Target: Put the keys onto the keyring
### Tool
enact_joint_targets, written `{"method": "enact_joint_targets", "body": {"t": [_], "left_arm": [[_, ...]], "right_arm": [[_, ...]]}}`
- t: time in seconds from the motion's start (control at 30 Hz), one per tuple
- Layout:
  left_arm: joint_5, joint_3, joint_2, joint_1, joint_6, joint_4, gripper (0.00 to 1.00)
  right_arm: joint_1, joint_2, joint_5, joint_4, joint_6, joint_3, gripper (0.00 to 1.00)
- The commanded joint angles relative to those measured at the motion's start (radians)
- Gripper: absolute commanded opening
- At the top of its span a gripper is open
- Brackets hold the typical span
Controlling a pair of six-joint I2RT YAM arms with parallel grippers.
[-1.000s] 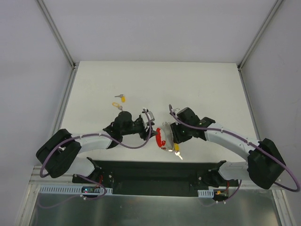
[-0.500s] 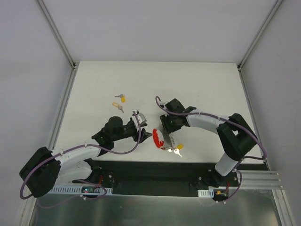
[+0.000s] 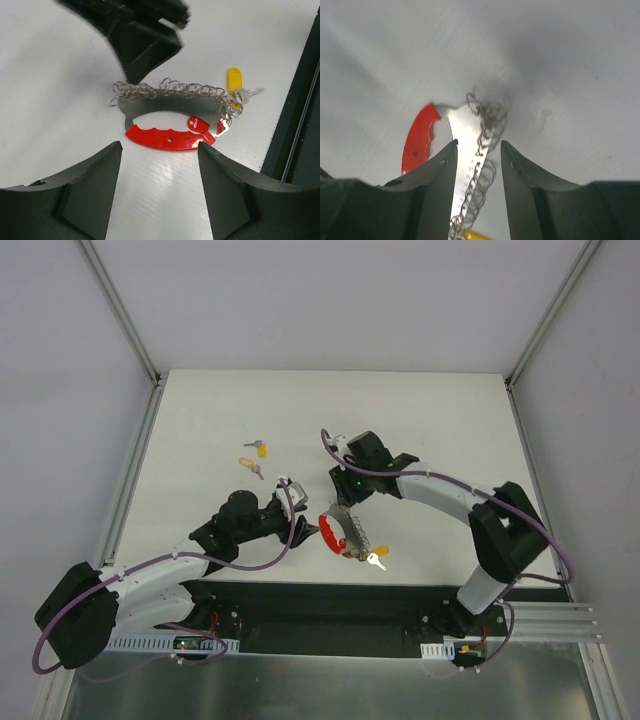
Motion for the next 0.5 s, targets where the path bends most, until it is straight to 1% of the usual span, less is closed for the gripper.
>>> {"method": "enact_joint_targets", "body": {"t": [0.0,0.03,0.07,0.13,0.17,0.3,0.4,0.47], "left_arm": [[0.008,0.025,0.028,-0.007,-0.002,0.0,0.62],[0.014,0.031,0.046,-0.007,0.0,0.0,0.63],[0.017,0.046,0.054,-0.007,0.001,0.0,0.63],[0.02,0.06,0.075,-0.009,0.0,0.0,0.62],[0.019,0.074,0.082,-0.01,0.0,0.0,0.63],[0.014,0.102,0.112,-0.013,-0.006,0.0,0.63],[0.02,0.125,0.134,-0.018,-0.019,-0.003,0.63],[0.02,0.146,0.149,-0.021,-0.025,-0.007,0.63]], "right_arm": [[-0.012,-0.23,0.03,0.002,0.008,-0.17,0.43],[-0.012,-0.276,0.044,0.002,0.013,-0.249,0.42],[-0.012,-0.351,0.05,0.001,0.019,-0.285,0.42],[-0.012,-0.436,0.061,0.004,0.042,-0.393,0.41],[-0.012,-0.512,0.064,0.002,0.053,-0.427,0.41],[-0.001,-0.646,0.043,-0.002,0.091,-0.552,0.37],[0.019,-0.691,0.007,0.031,0.125,-0.618,0.31],[0.04,-0.689,0.02,0.031,0.146,-0.629,0.31]]}}
